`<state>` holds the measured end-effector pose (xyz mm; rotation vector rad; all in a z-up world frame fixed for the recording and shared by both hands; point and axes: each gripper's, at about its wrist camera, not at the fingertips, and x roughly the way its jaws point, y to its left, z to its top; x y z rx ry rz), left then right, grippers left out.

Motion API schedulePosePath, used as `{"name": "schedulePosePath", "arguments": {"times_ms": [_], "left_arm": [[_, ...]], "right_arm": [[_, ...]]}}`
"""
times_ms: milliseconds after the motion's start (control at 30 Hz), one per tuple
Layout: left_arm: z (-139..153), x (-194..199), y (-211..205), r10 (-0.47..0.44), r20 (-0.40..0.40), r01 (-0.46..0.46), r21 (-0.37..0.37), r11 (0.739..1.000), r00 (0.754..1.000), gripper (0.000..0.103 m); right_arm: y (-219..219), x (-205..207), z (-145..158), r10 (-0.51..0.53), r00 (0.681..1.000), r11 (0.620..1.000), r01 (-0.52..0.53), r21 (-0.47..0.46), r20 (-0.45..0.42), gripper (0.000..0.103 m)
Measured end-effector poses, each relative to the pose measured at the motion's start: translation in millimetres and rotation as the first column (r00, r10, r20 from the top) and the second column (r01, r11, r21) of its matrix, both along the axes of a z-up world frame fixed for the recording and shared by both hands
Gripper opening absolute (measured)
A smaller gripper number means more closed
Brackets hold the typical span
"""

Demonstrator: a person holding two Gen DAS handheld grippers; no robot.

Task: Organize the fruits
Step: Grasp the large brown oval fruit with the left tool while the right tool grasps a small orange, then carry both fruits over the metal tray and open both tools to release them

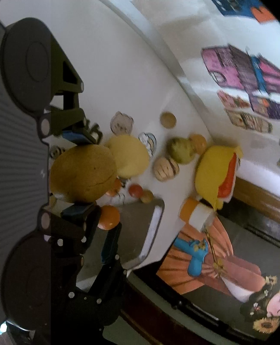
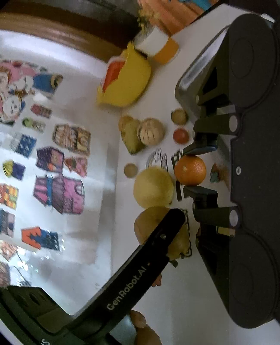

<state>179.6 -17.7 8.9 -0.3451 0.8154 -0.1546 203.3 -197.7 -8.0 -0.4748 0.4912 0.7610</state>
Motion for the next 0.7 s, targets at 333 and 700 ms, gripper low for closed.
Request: {"name": "schedulePosePath", "arguments": {"times_ms": [333, 700], "left_arm": [[13, 52, -53, -0.036, 0.131, 0.039, -0.022, 0.999, 0.991, 0.060], [-7, 124, -103, -0.113, 0.117, 0.110, 0.029, 0.993, 0.987, 0.060]], "right_arm": [[-60, 29, 19, -0.197, 0.980, 0.980, 0.196, 0.015, 0.043, 0.033], [-102, 98, -5, -0.316, 0.949, 0.948, 0.316, -0.044, -0.001, 0.033]]}}
